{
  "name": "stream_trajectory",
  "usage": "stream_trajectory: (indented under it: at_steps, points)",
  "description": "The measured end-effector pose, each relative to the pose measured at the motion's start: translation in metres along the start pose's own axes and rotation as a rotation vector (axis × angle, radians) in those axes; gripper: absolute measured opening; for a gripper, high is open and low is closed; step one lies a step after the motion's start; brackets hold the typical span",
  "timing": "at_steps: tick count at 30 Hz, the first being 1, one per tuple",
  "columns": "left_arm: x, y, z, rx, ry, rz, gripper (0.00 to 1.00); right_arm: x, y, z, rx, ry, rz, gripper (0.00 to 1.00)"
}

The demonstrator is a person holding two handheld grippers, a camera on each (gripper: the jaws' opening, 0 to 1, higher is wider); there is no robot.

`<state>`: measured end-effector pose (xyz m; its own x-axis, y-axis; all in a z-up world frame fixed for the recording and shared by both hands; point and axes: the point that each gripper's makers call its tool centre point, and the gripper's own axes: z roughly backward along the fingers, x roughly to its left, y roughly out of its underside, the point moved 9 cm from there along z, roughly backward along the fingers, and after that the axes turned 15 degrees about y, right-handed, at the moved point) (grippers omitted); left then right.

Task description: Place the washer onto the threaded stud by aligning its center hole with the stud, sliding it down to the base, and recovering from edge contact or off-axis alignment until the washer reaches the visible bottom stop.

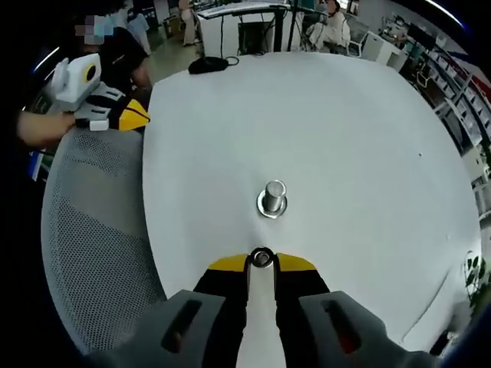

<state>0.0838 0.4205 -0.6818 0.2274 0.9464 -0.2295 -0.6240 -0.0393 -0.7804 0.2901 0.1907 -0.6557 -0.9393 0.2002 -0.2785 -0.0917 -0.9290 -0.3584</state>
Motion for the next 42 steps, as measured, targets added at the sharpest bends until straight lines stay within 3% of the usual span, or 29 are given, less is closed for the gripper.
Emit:
stream_trajectory:
  at_steps: [30,42]
  points:
    - [0.001,0.001,0.000,0.002,0.001,0.009,0.00,0.016,0.006,-0.038,0.091,-0.029,0.064,0.14]
    - [0.002,0.001,-0.001,-0.007,0.000,0.009,0.00,0.021,0.009,-0.041,0.115,-0.039,0.076,0.14]
